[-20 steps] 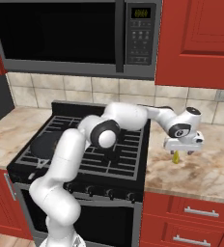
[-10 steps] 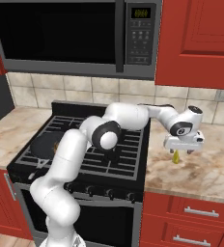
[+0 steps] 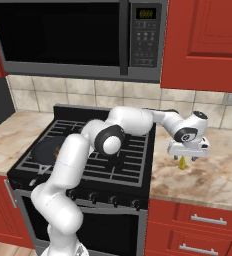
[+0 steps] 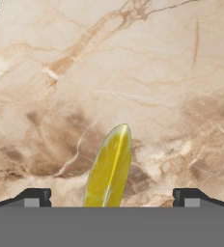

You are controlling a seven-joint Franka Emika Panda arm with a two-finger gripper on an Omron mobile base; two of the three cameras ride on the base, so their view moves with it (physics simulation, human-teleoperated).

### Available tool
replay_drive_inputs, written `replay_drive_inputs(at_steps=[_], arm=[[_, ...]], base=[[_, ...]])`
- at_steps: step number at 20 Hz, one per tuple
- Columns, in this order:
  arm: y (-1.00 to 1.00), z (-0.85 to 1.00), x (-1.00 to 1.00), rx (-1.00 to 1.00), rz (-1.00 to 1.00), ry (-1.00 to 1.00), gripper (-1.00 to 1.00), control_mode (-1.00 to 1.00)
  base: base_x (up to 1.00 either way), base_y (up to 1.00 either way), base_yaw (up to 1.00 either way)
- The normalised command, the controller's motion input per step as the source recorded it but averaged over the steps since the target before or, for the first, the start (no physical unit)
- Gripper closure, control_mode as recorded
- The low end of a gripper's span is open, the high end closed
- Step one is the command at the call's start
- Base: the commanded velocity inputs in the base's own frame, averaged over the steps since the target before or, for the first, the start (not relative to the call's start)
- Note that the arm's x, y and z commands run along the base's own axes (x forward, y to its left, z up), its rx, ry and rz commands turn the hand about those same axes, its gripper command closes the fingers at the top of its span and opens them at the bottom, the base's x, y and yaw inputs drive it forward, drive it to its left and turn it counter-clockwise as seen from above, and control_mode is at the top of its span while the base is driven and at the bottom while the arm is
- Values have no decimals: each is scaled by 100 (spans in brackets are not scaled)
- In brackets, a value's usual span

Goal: Put the lemon wedge and potato in the pan. Then turn on the front left burner and set the heat to medium.

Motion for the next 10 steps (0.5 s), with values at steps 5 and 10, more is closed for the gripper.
replay_drive_inputs(at_steps=[5,10], arm=[[0,-24,-3,0,0,0,-100,-100],[0,-25,0,0,0,0,-100,-100]], base=[[0,0,0],[0,0,0]])
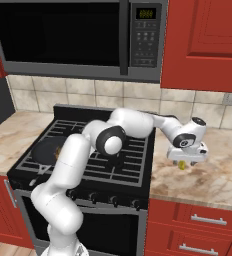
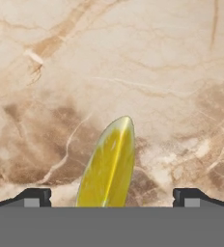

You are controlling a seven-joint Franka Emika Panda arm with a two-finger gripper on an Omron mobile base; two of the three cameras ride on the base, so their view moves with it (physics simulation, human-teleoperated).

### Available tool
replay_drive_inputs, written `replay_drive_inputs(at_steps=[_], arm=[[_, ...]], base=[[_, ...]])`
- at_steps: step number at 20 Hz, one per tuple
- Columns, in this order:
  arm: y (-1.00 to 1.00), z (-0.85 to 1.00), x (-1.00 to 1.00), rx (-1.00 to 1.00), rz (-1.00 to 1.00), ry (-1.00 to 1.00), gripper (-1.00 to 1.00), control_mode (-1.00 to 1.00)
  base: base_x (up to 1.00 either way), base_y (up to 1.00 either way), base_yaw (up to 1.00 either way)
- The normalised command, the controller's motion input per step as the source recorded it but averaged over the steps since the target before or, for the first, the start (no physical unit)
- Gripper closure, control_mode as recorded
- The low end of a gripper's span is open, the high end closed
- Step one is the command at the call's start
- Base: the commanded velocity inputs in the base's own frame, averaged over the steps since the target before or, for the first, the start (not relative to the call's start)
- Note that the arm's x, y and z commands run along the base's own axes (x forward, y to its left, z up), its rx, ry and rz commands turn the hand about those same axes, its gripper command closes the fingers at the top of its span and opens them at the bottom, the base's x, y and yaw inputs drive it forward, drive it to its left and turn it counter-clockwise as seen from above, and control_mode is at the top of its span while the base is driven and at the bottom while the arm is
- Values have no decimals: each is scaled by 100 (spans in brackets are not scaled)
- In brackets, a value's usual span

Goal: Put the lemon wedge and potato in the pan. Then turn on the front left burner and set the heat to medium.

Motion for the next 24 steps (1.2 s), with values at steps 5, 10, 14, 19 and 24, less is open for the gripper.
replay_drive_inputs(at_steps=[5,10,14,19,24], arm=[[0,-15,0,0,0,0,-100,-100],[0,-2,0,0,0,0,-100,-100],[0,0,0,0,0,0,100,-100],[0,0,0,0,0,0,100,-100],[0,0,-33,0,0,-1,100,-100]], base=[[0,0,0],[0,0,0],[0,0,0],[0,0,0],[0,0,0]])
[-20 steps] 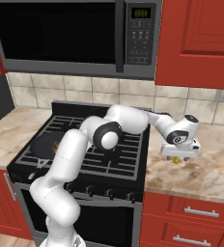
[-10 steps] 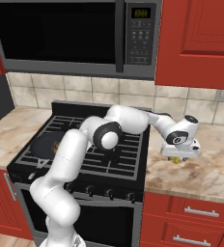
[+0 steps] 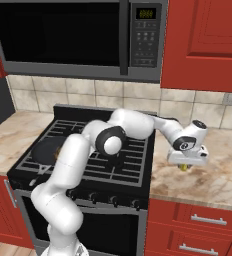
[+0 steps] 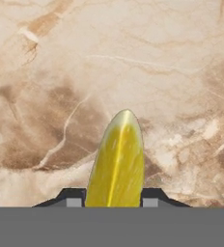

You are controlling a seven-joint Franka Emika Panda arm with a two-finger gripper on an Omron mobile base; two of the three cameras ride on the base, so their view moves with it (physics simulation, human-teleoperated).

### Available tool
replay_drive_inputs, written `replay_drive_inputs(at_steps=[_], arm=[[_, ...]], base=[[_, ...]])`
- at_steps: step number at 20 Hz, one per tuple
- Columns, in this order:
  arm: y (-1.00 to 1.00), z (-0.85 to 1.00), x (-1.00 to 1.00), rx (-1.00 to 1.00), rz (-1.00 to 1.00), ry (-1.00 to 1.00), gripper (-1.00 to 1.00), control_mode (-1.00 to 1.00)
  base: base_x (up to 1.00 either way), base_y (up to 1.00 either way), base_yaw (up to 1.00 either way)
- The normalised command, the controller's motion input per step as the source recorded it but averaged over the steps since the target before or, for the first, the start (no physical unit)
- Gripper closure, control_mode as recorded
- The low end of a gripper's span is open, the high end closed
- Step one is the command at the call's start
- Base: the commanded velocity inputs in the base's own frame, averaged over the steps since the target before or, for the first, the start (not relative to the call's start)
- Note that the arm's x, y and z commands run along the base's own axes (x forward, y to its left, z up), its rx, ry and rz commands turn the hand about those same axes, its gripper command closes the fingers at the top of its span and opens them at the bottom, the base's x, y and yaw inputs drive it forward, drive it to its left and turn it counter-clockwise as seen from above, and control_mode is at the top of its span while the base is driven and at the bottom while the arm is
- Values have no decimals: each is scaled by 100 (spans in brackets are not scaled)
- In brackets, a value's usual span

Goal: Put the lemon wedge and potato in the pan. Then turn on the front left burner and set the heat to medium.

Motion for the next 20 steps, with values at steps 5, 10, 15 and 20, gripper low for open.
replay_drive_inputs(at_steps=[5,10,15,20], arm=[[-3,18,-96,0,0,-12,100,-100],[0,51,-99,0,3,-20,100,-100],[25,65,-92,0,3,-17,100,-100],[87,66,-54,-3,1,-4,100,-100]], base=[[0,0,0],[0,0,0],[0,0,0],[0,0,0]])
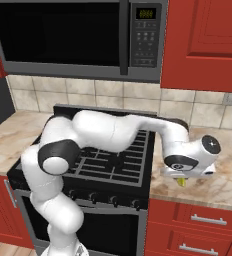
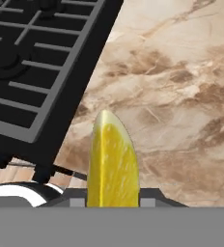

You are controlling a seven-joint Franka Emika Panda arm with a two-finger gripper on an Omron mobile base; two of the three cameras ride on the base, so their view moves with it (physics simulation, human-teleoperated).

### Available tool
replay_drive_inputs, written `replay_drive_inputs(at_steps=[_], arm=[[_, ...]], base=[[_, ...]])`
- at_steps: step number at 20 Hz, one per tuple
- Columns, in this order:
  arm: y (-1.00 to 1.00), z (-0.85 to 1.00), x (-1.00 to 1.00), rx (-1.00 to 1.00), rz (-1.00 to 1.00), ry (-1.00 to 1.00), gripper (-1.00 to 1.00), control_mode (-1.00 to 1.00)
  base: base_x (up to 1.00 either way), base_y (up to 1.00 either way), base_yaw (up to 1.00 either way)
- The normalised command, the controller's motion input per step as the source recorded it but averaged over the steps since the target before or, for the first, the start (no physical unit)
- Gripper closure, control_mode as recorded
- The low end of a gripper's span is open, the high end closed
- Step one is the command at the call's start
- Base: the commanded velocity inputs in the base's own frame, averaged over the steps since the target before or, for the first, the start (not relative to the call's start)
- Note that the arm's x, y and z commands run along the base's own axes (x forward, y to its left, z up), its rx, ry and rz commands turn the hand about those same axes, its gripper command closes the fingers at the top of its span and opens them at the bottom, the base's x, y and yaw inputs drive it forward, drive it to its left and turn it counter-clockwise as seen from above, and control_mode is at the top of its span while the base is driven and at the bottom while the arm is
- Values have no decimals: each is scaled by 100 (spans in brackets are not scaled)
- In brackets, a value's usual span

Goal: Put the lemon wedge and potato in the pan. Then turn on the front left burner and set the heat to medium.

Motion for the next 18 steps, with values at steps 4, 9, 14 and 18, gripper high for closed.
replay_drive_inputs(at_steps=[4,9,14,18], arm=[[100,40,-14,-9,0,0,100,-100],[100,15,0,-7,0,2,100,-100],[100,0,7,0,0,9,100,-100],[100,6,15,0,0,18,100,-100]], base=[[0,0,0],[0,0,0],[0,0,0],[0,0,0]])
